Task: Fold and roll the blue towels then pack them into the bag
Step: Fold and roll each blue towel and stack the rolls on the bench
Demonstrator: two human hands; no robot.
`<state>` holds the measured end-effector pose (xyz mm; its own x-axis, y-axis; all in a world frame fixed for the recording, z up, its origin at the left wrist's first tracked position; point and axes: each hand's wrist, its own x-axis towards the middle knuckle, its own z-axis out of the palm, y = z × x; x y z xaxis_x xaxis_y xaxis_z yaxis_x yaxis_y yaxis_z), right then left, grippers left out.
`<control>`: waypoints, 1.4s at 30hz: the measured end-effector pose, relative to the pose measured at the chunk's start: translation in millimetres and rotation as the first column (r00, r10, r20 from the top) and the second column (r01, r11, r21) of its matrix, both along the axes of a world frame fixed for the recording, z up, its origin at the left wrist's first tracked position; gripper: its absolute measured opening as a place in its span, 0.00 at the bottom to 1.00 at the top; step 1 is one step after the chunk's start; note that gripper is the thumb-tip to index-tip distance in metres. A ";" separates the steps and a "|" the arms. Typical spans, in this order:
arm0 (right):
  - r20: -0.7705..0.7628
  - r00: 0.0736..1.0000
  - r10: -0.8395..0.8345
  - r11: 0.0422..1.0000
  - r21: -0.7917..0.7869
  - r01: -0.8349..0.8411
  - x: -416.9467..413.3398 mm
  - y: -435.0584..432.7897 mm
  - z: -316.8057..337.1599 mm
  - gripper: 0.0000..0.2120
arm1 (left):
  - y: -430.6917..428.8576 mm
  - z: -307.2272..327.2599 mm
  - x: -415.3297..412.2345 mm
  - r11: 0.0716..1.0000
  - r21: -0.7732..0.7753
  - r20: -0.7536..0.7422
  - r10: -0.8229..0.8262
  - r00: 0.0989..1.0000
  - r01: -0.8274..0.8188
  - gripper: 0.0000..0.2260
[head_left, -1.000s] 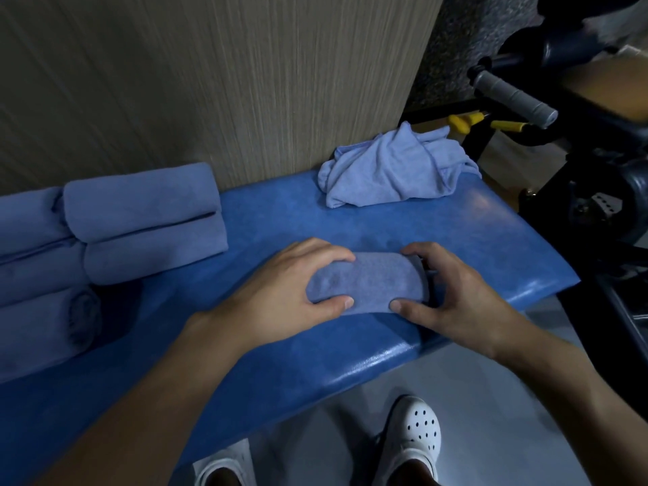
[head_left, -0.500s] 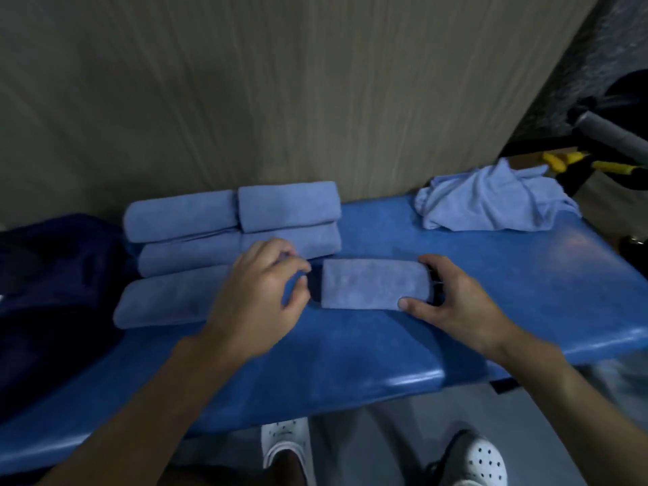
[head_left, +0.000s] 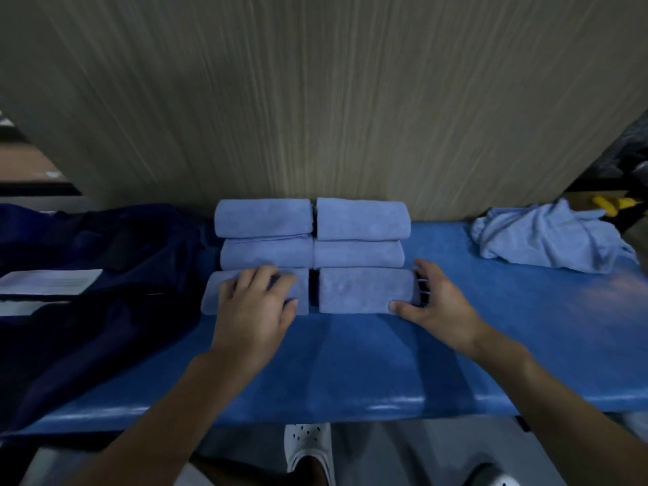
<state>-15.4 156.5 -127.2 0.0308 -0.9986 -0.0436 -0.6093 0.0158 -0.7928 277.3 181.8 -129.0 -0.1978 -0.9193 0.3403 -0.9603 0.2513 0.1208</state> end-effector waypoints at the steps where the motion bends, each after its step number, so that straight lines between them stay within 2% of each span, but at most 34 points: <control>1: 0.010 1.000 -0.005 1.000 0.007 0.005 1.5 -0.3 0.4 0.35 | -1.0 -0.4 0.4 1.000 0.000 0.000 0.001 1.000 -0.001 0.13; 4: 0.022 1.000 -0.010 1.000 0.025 0.009 3.4 -0.8 1.1 0.28 | -2.4 -1.3 0.0 1.000 0.009 -0.006 0.000 1.000 0.000 0.13; 12: 0.078 0.997 0.001 0.999 0.035 -0.004 17.1 -0.2 4.8 0.30 | -2.0 3.6 1.5 1.000 0.023 0.011 -0.015 1.000 0.015 0.12; 16: 0.099 0.994 0.045 0.999 0.020 -0.047 11.3 3.1 11.9 0.25 | -2.8 20.9 -12.4 0.998 0.056 -0.013 -0.008 1.000 0.008 0.18; 20: 0.121 0.993 0.018 0.999 0.041 -0.023 -7.4 5.2 14.4 0.21 | -13.6 43.2 -59.0 0.990 0.043 -0.037 -0.134 0.990 0.136 0.19; 23: -0.029 0.998 -0.058 0.998 -0.001 0.058 -40.8 3.6 14.2 0.25 | -25.4 55.3 -111.2 0.961 0.069 -0.014 -0.268 0.963 0.268 0.20; 26: -0.193 0.969 -0.155 0.986 -0.096 0.138 -88.3 0.7 13.7 0.17 | -38.0 59.6 -169.3 0.911 0.113 0.011 -0.401 0.916 0.397 0.18; 28: -0.302 0.920 -0.248 0.965 -0.161 0.207 -122.4 -3.0 14.4 0.13 | -49.8 57.8 -208.3 0.867 0.211 0.038 -0.470 0.882 0.452 0.16; 32: -0.561 0.759 -0.331 0.944 -0.179 0.279 -173.3 -14.4 21.4 0.12 | -76.8 41.0 -268.4 0.802 0.400 0.064 -0.507 0.859 0.443 0.20; 35: -0.631 0.685 -0.365 0.927 -0.177 0.331 -193.2 -24.6 24.6 0.15 | -87.4 27.2 -289.9 0.759 0.526 0.123 -0.513 0.849 0.383 0.28; 37: -0.693 0.654 -0.303 0.950 -0.161 0.268 -200.3 -31.1 20.0 0.20 | -90.4 22.1 -294.2 0.760 0.546 0.178 -0.518 0.837 0.354 0.31; 39: -0.781 0.587 -0.215 0.977 -0.170 0.133 -201.3 -36.3 12.3 0.22 | -91.6 20.0 -293.8 0.769 0.533 0.189 -0.515 0.836 0.353 0.32; 42: -0.810 0.540 -0.230 0.968 -0.247 0.042 -194.9 -45.9 0.6 0.18 | -89.8 18.4 -292.7 0.777 0.524 0.200 -0.511 0.836 0.350 0.32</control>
